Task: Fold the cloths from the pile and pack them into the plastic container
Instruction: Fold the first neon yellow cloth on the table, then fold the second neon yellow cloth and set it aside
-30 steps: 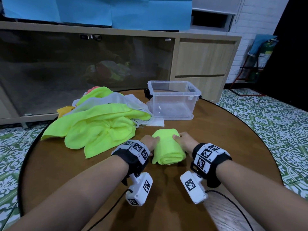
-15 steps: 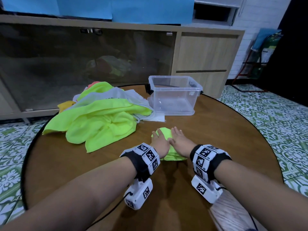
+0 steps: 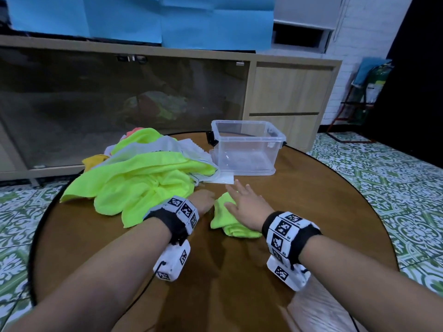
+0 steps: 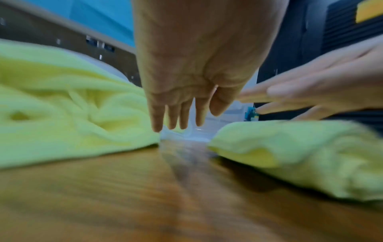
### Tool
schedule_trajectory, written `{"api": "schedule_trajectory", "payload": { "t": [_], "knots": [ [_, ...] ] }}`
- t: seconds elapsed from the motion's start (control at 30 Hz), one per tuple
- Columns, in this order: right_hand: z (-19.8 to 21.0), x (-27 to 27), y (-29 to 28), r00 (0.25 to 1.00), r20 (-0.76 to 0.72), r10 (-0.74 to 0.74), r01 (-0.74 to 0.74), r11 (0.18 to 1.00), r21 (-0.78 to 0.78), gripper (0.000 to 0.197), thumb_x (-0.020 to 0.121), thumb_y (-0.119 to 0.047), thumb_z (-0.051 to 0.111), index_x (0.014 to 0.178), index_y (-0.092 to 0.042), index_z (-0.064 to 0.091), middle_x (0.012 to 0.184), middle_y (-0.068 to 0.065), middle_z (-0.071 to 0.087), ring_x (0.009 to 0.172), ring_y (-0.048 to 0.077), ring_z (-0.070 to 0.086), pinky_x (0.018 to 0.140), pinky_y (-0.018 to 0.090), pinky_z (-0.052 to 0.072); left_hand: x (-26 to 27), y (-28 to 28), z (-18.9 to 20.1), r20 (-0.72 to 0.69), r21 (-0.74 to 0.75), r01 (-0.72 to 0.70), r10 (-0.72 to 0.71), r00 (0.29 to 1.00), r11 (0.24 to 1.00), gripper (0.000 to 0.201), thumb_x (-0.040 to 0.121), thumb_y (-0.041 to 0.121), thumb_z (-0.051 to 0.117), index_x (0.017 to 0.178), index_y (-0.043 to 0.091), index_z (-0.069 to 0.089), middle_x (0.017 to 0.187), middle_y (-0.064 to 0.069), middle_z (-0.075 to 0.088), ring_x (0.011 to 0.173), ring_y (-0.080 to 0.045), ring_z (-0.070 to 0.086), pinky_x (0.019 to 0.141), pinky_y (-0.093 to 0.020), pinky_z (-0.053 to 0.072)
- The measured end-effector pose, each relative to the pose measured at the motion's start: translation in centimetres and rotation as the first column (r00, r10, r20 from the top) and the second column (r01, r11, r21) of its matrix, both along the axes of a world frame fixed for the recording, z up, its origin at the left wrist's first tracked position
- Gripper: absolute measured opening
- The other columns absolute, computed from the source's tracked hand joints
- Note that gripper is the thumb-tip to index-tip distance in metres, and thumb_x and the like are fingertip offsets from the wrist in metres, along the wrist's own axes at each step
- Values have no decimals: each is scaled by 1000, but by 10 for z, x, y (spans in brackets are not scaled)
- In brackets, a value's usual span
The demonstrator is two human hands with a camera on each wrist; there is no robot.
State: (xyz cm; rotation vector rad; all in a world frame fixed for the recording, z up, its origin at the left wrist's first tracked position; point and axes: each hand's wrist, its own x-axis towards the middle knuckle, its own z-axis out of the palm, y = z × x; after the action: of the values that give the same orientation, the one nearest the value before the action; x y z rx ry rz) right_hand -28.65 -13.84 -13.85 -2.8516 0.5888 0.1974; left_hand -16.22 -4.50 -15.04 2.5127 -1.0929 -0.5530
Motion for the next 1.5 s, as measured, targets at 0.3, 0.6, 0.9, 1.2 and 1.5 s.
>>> {"api": "schedule_trajectory", "payload": {
  "t": [0.3,0.6,0.9,1.2,1.5],
  "knots": [
    [-32,9,-5,946,-319,50,-126,967,-221,58,102,-23,31,150,-31,0,156,-3,-23,143,33,-17,112,63,4,62,60,-2,620,-26,-212,182,763,977,46,92,12,43,137,23,45,150,-4,28,136,-24,30,101,-38,37],
    [-22,-21,-85,943,-322,-86,6,971,-239,54,103,-23,28,151,-32,4,156,-4,-21,144,30,-16,115,57,5,80,76,-4,639,-7,-306,240,731,952,45,92,14,42,137,18,45,157,-4,12,145,-24,10,110,-43,29],
    [-15,-19,-67,911,-295,-289,233,949,-211,52,98,-54,23,147,-43,13,155,2,-24,143,40,-12,106,68,12,82,58,5,701,84,-254,124,702,964,44,97,18,32,140,22,42,158,-3,10,146,-24,8,112,-40,26],
    [-22,-3,-87,891,-322,-321,238,932,-271,66,98,-2,32,147,-42,14,156,6,-21,142,42,-11,108,67,15,77,37,13,683,66,-182,89,725,981,44,98,17,32,142,21,36,155,-2,22,143,-21,19,109,-39,29],
    [-15,-7,-78,952,-208,-225,146,929,-339,49,100,-37,29,147,-40,17,157,6,-16,144,36,-7,112,62,5,89,32,9,689,176,-281,86,720,943,31,94,11,42,120,19,58,124,-4,52,117,-23,48,95,-36,39]
  ]
}}
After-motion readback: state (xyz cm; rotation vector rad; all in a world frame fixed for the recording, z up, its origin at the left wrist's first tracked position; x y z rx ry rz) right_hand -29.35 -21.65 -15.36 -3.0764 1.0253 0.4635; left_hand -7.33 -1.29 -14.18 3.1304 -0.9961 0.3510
